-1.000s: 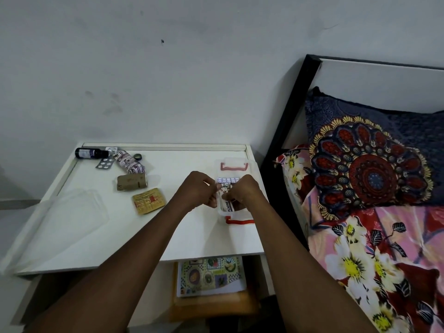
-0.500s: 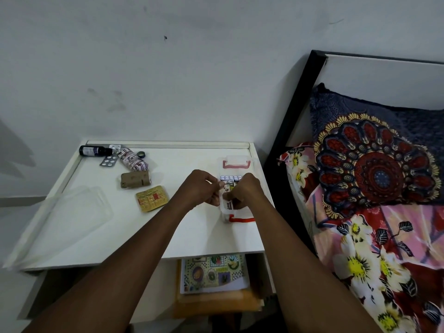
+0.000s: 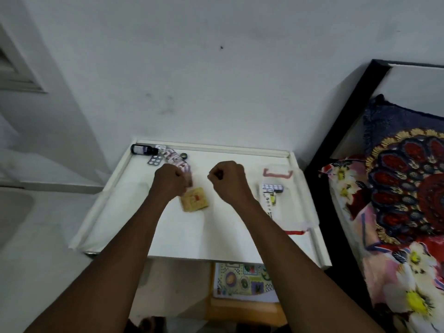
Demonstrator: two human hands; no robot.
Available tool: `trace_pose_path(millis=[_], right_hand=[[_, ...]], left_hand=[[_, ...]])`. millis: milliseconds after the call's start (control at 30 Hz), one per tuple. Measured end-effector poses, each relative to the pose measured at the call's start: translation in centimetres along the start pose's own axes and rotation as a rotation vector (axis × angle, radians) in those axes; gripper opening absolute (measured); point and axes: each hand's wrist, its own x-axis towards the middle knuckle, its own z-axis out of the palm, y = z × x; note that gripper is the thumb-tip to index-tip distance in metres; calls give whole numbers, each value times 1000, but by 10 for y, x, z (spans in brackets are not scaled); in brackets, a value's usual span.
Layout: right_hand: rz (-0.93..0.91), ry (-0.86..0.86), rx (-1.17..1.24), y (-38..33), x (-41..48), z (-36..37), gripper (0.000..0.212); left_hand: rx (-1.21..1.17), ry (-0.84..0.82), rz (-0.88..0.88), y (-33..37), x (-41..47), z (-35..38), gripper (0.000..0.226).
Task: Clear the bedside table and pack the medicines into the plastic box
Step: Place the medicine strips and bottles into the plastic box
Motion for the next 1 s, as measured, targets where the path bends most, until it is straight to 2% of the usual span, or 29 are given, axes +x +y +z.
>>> trace_pose_path(millis=[33, 133, 200, 300, 400, 467, 533, 567, 667, 767, 800, 867, 933, 1000], right_hand=[[8, -63, 9, -3, 5, 17, 6], [41, -183, -66, -3, 18, 52, 30], [52, -257, -131, -4, 25, 71, 46], [130, -319, -111, -1, 29, 93, 46], [161, -285, 43, -1, 29, 103, 38], [137, -189, 162, -2, 31, 98, 40], [129, -79, 331, -3, 37, 86, 43], [155, -43, 445, -2, 40, 80, 41], [281, -46, 775, 6, 43, 63, 42], [379, -39, 808, 21, 37, 58, 36], [402, -43, 822, 24, 37, 57, 37], [430, -114, 1010, 25, 36, 54, 42], [367, -217, 1186, 18, 37, 50, 39], [311, -212, 1244, 8, 38, 51, 32]], left_hand=[[84, 57, 24, -11, 7, -12, 14], [246, 204, 93, -35, 14, -35, 16], [255, 205, 86, -48, 21, -40, 20], [202, 69, 33, -57, 28, -37, 39], [108, 8, 22, -56, 30, -27, 12], [45, 17, 45, -55, 34, -22, 21], [-164, -26, 78, -48, 33, -24, 12], [-280, -62, 86, -44, 32, -25, 16], [-473, -113, 59, -36, 31, -22, 33], [-559, -60, 52, -35, 26, -24, 32], [-563, -26, 100, -35, 26, -28, 33], [-529, -13, 240, -35, 25, -36, 43], [-491, -63, 381, -33, 22, -38, 47], [-435, -68, 510, -32, 21, -38, 44]])
